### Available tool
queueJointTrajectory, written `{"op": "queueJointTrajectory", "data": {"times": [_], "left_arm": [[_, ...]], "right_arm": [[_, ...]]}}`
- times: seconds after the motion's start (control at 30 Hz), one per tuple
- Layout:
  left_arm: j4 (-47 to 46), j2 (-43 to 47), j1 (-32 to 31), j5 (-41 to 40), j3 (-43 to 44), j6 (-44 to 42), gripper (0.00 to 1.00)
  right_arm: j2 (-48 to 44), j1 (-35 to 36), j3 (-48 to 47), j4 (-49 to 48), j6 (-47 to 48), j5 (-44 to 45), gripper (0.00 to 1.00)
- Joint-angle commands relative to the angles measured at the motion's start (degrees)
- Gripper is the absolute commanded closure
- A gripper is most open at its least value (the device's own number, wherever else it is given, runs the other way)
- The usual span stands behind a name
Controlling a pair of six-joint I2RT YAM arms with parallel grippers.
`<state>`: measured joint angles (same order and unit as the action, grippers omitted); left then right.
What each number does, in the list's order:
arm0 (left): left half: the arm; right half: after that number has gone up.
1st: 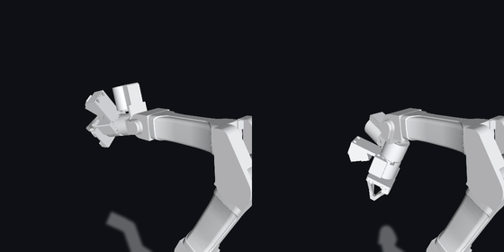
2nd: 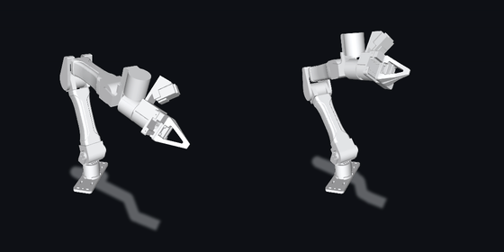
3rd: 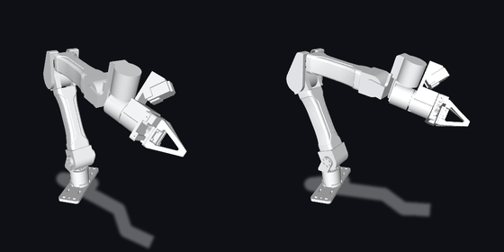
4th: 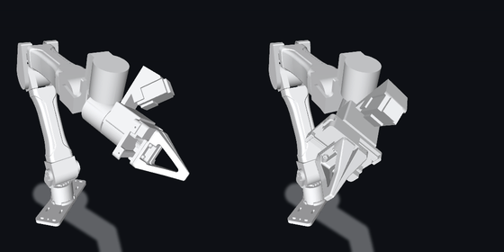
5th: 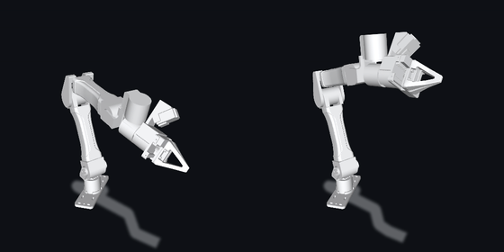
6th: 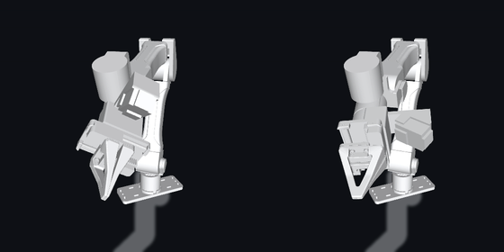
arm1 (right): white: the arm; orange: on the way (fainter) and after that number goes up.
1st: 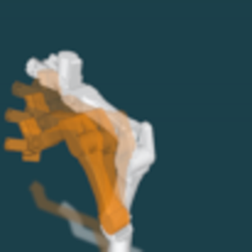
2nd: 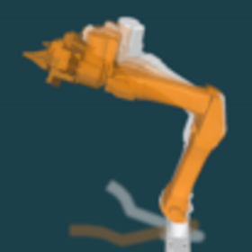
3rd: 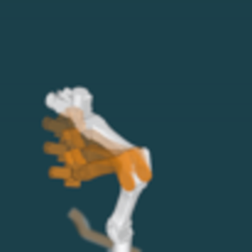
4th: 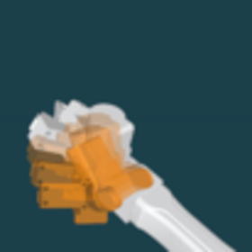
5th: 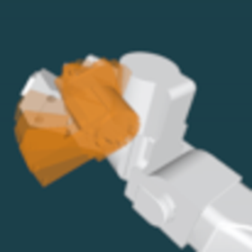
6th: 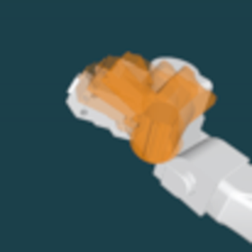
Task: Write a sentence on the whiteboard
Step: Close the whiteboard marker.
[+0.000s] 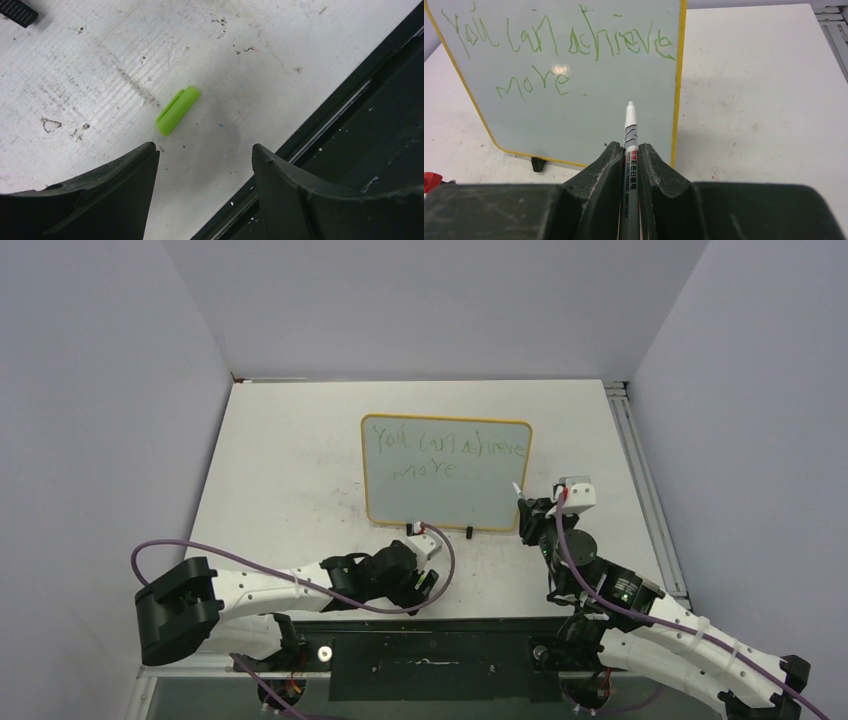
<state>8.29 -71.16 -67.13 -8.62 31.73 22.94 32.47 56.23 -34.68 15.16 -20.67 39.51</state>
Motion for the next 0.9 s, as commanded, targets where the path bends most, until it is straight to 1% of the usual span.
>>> {"op": "queueJointTrajectory", "data": {"times": [0.0, 0.2, 0.5, 0.63, 0.87], "left_arm": [[-4.8, -2.2, 0.6, -0.4, 2.2, -2.7, 0.36], [-4.1, -6.1, 1.8, -0.2, 4.0, -4.9, 0.43], [-5.9, -9.8, 1.9, -0.2, 4.6, -6.3, 0.47], [-4.9, -11.1, 1.6, -0.4, 5.5, -7.3, 0.54], [-3.5, -10.8, -0.9, 3.0, 4.9, -7.0, 0.55]], "right_arm": [[-0.2, -0.2, 0.0, -0.7, -0.3, -0.9, 0.95], [-0.7, -0.2, 0.3, -0.9, -0.2, -1.5, 0.95], [-0.3, -0.2, 0.7, -1.1, -0.2, -1.7, 0.95], [-0.1, -0.2, 0.5, -1.1, -0.1, -1.8, 0.95], [-0.1, -0.2, 0.6, -1.1, -0.2, -1.7, 0.95]]}}
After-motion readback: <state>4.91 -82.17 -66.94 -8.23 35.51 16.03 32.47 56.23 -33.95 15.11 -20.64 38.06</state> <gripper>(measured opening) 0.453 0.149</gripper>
